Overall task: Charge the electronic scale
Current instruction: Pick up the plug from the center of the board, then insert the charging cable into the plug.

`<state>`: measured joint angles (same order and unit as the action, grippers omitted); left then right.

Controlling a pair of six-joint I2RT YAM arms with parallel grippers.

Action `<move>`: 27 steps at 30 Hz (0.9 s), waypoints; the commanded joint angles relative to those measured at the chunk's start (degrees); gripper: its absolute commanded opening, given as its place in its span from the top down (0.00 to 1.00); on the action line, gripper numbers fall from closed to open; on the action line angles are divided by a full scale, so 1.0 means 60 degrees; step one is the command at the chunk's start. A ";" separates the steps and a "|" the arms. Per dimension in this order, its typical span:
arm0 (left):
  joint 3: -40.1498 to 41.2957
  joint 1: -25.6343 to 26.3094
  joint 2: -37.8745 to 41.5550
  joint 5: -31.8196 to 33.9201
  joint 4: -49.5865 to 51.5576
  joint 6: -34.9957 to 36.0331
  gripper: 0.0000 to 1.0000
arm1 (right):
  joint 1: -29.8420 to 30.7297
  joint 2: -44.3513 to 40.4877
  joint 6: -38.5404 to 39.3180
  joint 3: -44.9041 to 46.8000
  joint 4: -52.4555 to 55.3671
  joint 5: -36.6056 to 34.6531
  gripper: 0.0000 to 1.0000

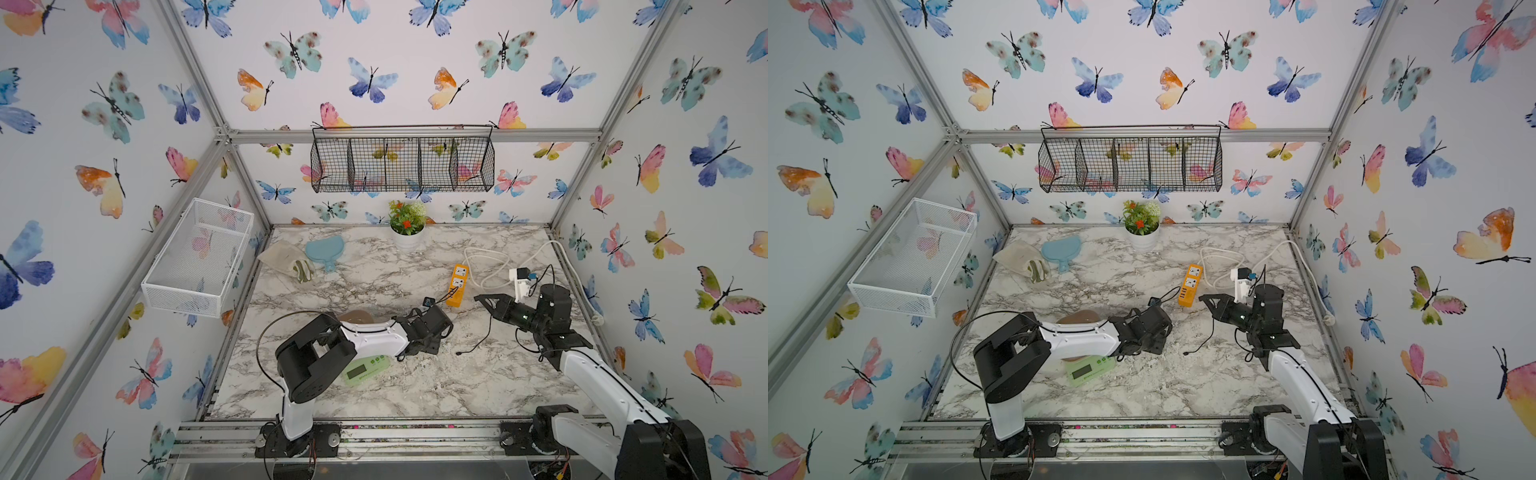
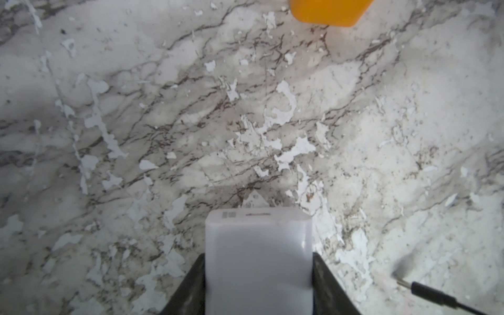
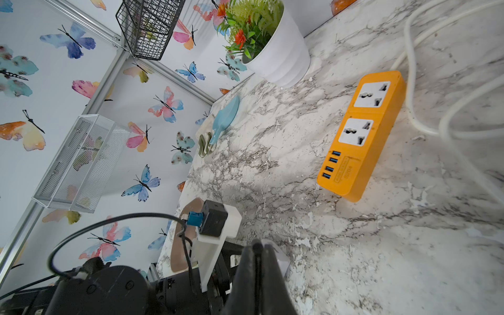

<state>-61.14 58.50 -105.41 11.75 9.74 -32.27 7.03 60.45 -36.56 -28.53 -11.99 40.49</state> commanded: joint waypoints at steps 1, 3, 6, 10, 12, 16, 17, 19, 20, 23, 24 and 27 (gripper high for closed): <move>0.0548 -0.0371 0.1234 -0.0416 -0.1410 0.2226 0.67 | -0.0058 0.0218 -0.0213 -0.0064 -0.0715 0.1087 0.98; 0.1108 -0.0625 0.1966 -0.1064 -0.2473 0.3378 0.69 | -0.0058 0.0332 -0.0299 -0.0154 -0.0891 0.1597 0.98; 0.1811 -0.0926 0.3121 -0.1576 -0.3675 0.5278 0.68 | -0.0045 0.0388 -0.0354 -0.0340 -0.1065 0.2468 0.98; 0.2739 -0.1278 0.4403 -0.2719 -0.5149 0.7546 0.69 | 0.0023 0.0196 -0.0263 -0.0658 -0.1042 0.3269 0.98; 0.3349 -0.1557 0.4938 -0.3814 -0.6031 0.8677 0.74 | 0.0150 0.0031 -0.0018 -0.0882 -0.0779 0.3423 0.98; 0.4404 -0.1685 0.5612 -0.4201 -0.7805 1.0299 0.83 | 0.0499 -0.0093 0.0298 -0.1230 -0.0521 0.3657 0.98; 0.4551 -0.1701 0.5668 -0.4225 -0.8097 1.0576 0.83 | 0.0595 -0.0112 0.0335 -0.1275 -0.0535 0.3715 0.98; 0.4662 -0.1714 0.5688 -0.4159 -0.8326 1.1101 0.83 | 0.0858 -0.0109 0.0449 -0.1400 -0.0542 0.3783 0.98; 0.4584 -0.1719 0.5676 -0.4155 -0.8149 1.1271 0.84 | 0.0981 -0.0127 0.0467 -0.1438 -0.0608 0.3823 0.98; 0.4285 -0.1719 0.5669 -0.4184 -0.7534 1.1566 0.87 | 0.1534 -0.0159 0.0568 -0.1591 -0.0850 0.3781 0.98; 0.4312 -0.1733 0.5687 -0.4196 -0.7547 1.1589 0.88 | 0.1746 -0.0172 0.0672 -0.1668 -0.0851 0.3692 0.98; 0.4376 -0.1737 0.5746 -0.4378 -0.7661 1.1562 0.89 | 0.2211 -0.0129 0.1012 -0.1821 -0.0792 0.3402 0.98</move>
<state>-34.17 48.42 -72.20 -12.05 -33.91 34.44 18.65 60.20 -33.32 -37.34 -15.59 61.36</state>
